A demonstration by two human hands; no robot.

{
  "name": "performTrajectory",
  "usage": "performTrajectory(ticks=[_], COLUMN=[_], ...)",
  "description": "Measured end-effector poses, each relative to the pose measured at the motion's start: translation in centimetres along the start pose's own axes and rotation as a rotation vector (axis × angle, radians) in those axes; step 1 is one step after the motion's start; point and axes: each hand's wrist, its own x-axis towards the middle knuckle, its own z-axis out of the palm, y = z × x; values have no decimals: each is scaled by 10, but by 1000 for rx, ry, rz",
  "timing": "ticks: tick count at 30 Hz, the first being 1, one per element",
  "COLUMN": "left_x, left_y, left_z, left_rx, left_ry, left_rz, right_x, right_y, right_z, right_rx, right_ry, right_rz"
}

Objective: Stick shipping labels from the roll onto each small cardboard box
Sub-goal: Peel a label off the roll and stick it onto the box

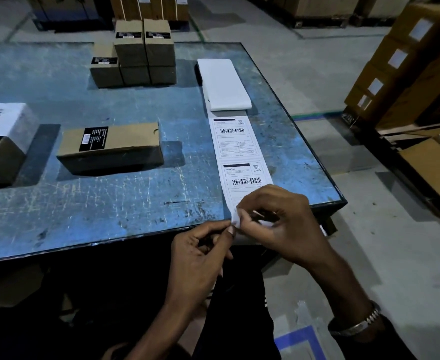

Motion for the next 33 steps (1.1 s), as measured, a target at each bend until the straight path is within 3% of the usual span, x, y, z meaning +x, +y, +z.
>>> performTrajectory(ticks=[4,9,11,14,16,19,22,27,33], left_x=[-3,-4,-8,-9,0,14,18,21,44], left_y=[-3,-6,-3,7,5,-3,-11,-9,12], left_z=[-2,-4,-6,-10,-12,-15,-19,-20,-13], left_rx=[-5,87,216,514,700,846,883,831,804], left_ry=[23,55,130,171,132,5,-28,-16,-22], left_rz=[-9,39,187,571,783,914,976,985,852], right_x=[5,7,7,7,8,8,8,13,16], right_y=[9,11,11,10,10,11,13,28,35], right_z=[-8,-11,-14,-13,-13,-15,-14,-24,-28], right_rx=[121,171,184,180,183,188,188,115,97], right_ry=[111,32,6,-25,-29,-34,-1,208,133], right_rz=[224,302,312,312,304,297,324,419,445])
